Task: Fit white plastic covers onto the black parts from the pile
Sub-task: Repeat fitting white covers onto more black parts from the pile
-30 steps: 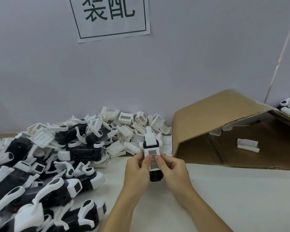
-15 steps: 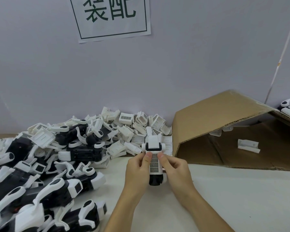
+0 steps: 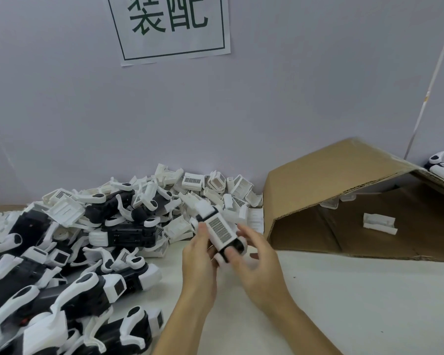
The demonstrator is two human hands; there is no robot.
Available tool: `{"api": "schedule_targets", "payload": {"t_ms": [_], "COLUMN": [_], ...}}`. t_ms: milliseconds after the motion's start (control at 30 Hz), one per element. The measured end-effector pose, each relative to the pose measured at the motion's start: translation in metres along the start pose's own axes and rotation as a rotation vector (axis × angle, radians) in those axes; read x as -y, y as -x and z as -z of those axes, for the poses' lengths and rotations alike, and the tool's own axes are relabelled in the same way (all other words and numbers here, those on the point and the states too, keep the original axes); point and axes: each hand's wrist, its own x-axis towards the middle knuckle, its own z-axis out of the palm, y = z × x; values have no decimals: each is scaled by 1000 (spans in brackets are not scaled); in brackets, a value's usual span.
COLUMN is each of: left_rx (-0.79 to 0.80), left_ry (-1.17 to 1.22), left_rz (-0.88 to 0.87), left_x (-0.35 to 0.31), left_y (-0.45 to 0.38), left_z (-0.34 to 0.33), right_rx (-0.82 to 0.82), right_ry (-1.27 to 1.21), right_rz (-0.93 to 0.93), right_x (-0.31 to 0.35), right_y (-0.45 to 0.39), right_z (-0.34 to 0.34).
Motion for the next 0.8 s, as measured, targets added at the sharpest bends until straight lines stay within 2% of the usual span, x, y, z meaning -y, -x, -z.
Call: {"api": "schedule_targets", "payload": {"t_ms": [100,200,267,367,400,467,633,800], "left_rx": [122,172,93,-145,-213,-238,17,-71], "left_ry": [206,170,8,-235,-269,-270,-243,-214], "left_rz": [111,92,-22,-207,-253,-303,-229,-249], "left_x": [-5,-4,-3,-3,-5,-7,-10,-7], "left_y": [0,2,3,1,0,0,1,-2], "left_z": [-2,-5,-4,3,5,7,8,10], "right_rx": [-34,-179,-262,-312,-304,-262,-108,-2], "right_ry": [57,7,-56,-154,-187,-237,-264,-223], "right_rz": [36,-17,-34,-53,-60,-70,40,80], "right_x": [-1,-3,-3,-1,0,0,3,3], "right_y": [0,-4,-4,-5,-5,-5,3,4], "right_z": [-5,-1,1,3,3,5,9,8]}}
